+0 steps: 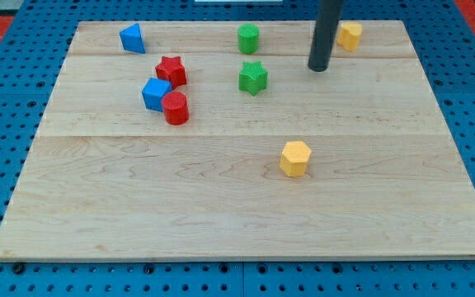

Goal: Place the red star diagonally bottom right to the blue cube

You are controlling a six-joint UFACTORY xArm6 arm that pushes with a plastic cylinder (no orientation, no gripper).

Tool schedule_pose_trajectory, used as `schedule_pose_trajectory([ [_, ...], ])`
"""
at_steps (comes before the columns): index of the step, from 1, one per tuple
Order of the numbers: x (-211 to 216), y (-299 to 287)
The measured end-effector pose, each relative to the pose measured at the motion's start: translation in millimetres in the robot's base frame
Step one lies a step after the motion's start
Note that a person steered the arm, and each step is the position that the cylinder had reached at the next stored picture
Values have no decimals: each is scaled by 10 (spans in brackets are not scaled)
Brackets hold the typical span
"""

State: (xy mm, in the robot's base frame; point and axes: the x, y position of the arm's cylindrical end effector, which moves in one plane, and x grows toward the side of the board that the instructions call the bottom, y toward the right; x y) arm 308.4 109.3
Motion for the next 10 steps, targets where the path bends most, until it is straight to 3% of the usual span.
schedule_pose_trajectory([
  [1,-280,-555],
  [3,201,-2368],
  [4,204,-2873],
  [5,-346,-2918],
  [6,-17,-3329],
  [7,575,-3470],
  [9,436,-3457],
  [10,573,-3424],
])
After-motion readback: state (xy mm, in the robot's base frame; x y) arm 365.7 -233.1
